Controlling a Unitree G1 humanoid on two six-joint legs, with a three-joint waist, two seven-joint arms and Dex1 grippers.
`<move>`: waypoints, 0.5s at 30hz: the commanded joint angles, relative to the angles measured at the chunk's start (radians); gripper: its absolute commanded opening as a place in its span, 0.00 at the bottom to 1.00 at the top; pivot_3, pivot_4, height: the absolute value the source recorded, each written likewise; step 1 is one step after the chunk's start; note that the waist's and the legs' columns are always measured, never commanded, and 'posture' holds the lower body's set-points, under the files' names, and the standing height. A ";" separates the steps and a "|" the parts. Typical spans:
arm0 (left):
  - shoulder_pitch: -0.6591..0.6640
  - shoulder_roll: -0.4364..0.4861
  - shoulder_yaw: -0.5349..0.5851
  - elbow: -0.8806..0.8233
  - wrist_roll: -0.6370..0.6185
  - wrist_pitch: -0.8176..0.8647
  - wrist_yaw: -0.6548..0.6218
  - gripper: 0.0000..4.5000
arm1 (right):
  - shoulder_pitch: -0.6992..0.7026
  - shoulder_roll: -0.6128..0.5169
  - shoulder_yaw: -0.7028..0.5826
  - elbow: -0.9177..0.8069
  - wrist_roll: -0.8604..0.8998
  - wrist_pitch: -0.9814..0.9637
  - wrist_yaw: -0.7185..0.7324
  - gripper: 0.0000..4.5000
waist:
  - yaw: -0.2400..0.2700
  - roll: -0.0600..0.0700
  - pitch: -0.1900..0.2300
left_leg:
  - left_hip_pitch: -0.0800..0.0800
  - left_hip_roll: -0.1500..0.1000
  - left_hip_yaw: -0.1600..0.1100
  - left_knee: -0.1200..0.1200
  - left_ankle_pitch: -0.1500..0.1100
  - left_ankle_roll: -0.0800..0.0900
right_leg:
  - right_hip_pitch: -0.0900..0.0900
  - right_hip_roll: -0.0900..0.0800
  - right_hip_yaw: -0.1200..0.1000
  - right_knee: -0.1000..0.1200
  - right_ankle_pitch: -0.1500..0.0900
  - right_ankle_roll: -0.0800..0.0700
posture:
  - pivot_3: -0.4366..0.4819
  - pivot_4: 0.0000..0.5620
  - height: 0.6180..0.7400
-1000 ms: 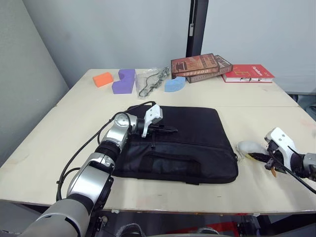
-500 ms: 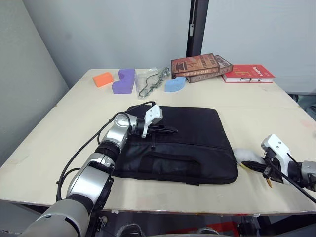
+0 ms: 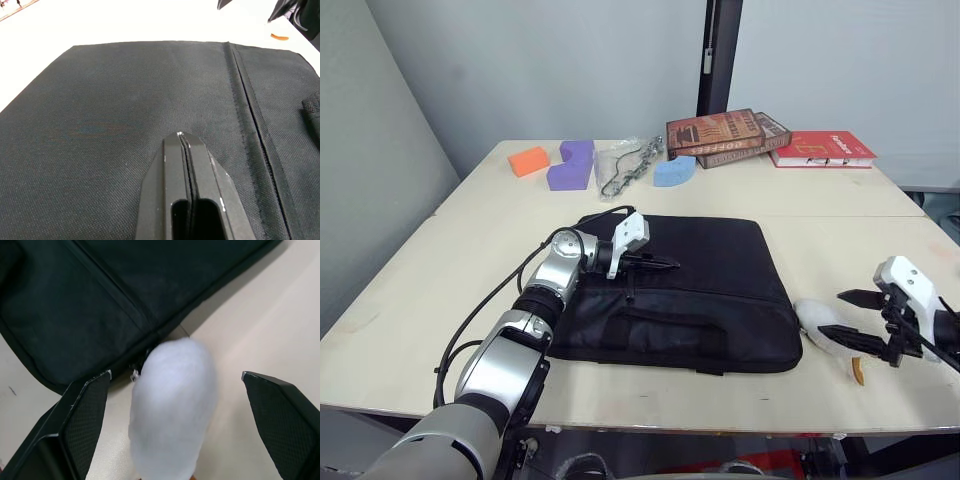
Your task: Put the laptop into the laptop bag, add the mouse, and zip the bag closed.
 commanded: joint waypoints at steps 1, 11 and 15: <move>0.101 0.024 -0.093 0.124 0.128 0.063 0.005 0.00 | 0.000 -0.060 -0.073 -0.075 0.059 0.046 0.051 0.99 | 0.000 0.000 0.000 | 0.001 0.000 0.000 0.000 0.000 0.000 | 0.001 0.000 0.000 0.000 0.000 0.000 | 0.48 0.27 0.95; 0.134 0.051 -0.046 -0.078 0.048 0.110 -0.018 0.00 | -0.195 -0.150 0.025 -0.163 0.188 0.137 0.087 0.99 | -0.006 0.000 0.001 | 0.005 0.000 0.003 -0.002 0.000 0.000 | 0.002 0.000 0.002 0.000 0.000 0.000 | 0.48 0.27 0.95; 0.189 0.103 -0.012 -0.269 -0.004 0.198 -0.021 0.17 | -0.298 -0.140 0.110 -0.163 0.196 0.131 0.079 1.00 | -0.012 -0.001 0.003 | 0.003 0.001 0.003 -0.005 -0.003 -0.003 | -0.001 0.001 0.002 -0.001 0.005 -0.011 | 0.48 0.27 0.95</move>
